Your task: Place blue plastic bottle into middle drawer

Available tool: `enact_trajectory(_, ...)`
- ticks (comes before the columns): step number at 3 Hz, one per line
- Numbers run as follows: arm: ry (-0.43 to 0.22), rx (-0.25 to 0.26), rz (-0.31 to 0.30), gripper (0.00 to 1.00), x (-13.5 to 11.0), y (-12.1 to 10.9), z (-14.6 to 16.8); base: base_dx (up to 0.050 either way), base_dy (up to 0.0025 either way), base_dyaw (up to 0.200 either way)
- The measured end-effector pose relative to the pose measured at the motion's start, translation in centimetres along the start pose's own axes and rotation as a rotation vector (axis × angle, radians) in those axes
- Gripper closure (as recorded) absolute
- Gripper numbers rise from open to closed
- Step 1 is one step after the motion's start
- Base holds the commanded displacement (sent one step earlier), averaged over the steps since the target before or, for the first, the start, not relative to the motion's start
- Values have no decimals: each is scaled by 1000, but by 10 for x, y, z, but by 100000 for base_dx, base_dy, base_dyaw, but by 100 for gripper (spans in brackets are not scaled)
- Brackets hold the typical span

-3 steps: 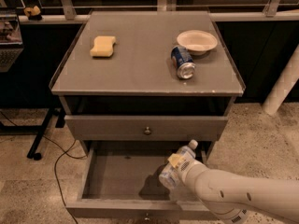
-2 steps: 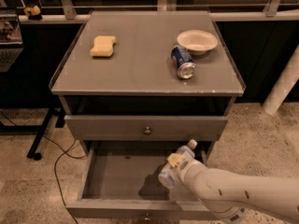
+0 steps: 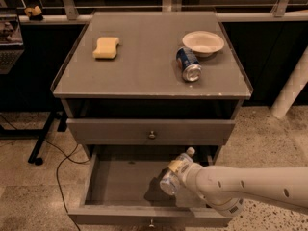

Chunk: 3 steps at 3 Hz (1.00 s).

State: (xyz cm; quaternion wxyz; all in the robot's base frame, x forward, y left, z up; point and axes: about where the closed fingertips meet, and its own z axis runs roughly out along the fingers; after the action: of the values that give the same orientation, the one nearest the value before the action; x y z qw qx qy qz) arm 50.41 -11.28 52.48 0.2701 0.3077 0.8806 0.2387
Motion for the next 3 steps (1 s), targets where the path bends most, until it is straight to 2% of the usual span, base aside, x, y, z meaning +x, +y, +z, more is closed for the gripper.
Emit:
enact_trajectory(2, 118, -30, -25, 100, 6, -13, 33, 0, 0, 0)
enact_trajectory(3, 155, -40, -46, 100, 9, -12, 46, 0, 0, 0)
